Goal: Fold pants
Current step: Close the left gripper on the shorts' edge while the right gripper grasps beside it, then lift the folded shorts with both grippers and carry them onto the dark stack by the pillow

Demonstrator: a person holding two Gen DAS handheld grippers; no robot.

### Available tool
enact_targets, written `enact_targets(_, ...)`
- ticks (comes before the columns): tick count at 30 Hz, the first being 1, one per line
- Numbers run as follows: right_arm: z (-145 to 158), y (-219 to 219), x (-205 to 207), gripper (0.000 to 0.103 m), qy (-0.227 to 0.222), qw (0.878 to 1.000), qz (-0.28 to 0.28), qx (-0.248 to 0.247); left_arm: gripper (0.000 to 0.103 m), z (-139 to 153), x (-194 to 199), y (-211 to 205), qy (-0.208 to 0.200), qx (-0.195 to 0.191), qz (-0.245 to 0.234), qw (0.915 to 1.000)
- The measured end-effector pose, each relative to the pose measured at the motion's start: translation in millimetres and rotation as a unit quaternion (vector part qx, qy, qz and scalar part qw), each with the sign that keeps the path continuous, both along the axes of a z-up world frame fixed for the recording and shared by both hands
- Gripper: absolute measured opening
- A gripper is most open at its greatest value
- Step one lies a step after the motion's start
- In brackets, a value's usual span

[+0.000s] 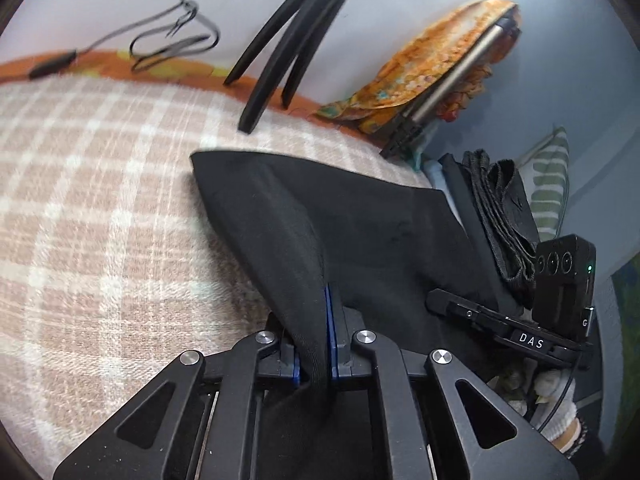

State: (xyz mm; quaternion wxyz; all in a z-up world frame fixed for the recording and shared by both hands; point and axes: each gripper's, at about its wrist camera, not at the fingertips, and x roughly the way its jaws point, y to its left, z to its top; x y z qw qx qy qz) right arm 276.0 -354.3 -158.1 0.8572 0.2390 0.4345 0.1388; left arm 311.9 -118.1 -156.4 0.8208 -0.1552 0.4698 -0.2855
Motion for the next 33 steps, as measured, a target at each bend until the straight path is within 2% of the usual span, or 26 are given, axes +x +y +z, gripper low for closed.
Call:
enact_targets(9,36,15,-14,0.013,-0.029,0.998,0.018,-0.046,0.007,30,-19,-8,-0.039,0.013,-0.015,0.9991)
enact_targets(19,73,12,-50,0.013,-0.061,0.994,0.028,-0.082,0.007,70,-48,-27,-0.075,0.001,-0.029,0.9968)
enact_targets(28,113,-20,-92,0.013,-0.098,0.99,0.009,-0.105,0.007,119,-68,-65,-0.126,-0.018,-0.062,0.9899)
enact_targets(33,135,-53,-118,0.013,-0.113,0.986,-0.005,-0.124,0.007,141,-76,-95,-0.143,-0.04,-0.081,0.9856)
